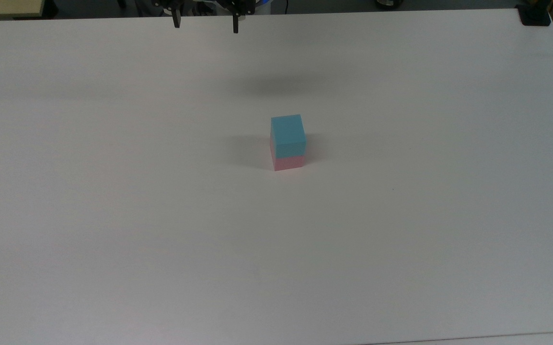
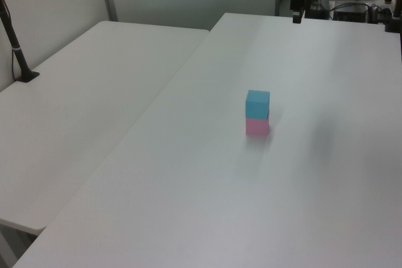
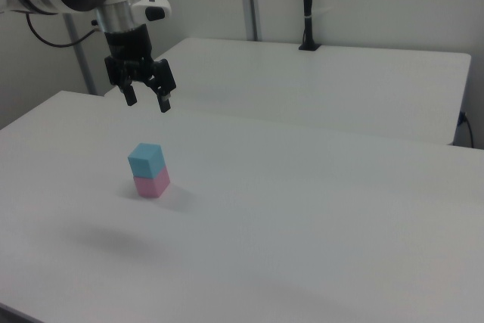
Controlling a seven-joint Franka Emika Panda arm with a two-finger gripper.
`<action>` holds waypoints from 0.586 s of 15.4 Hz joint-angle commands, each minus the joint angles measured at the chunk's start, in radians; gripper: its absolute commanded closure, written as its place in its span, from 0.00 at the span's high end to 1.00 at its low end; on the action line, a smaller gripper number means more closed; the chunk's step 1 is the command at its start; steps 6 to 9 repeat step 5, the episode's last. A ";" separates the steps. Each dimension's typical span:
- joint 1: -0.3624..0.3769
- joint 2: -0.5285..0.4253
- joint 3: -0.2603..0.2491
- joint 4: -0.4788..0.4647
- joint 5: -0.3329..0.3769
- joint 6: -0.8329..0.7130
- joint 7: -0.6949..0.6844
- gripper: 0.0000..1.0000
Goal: Put blue cube on pink cube
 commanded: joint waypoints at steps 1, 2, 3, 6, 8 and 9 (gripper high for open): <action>0.001 -0.011 -0.002 0.006 0.003 -0.030 -0.025 1.00; 0.001 -0.013 -0.002 0.006 0.003 -0.036 -0.025 1.00; 0.001 -0.014 -0.002 0.006 0.005 -0.039 -0.025 1.00; -0.003 -0.013 -0.003 0.006 0.012 -0.039 -0.025 1.00; -0.003 -0.013 -0.003 0.006 0.012 -0.039 -0.025 1.00; -0.003 -0.013 -0.003 0.006 0.012 -0.039 -0.025 1.00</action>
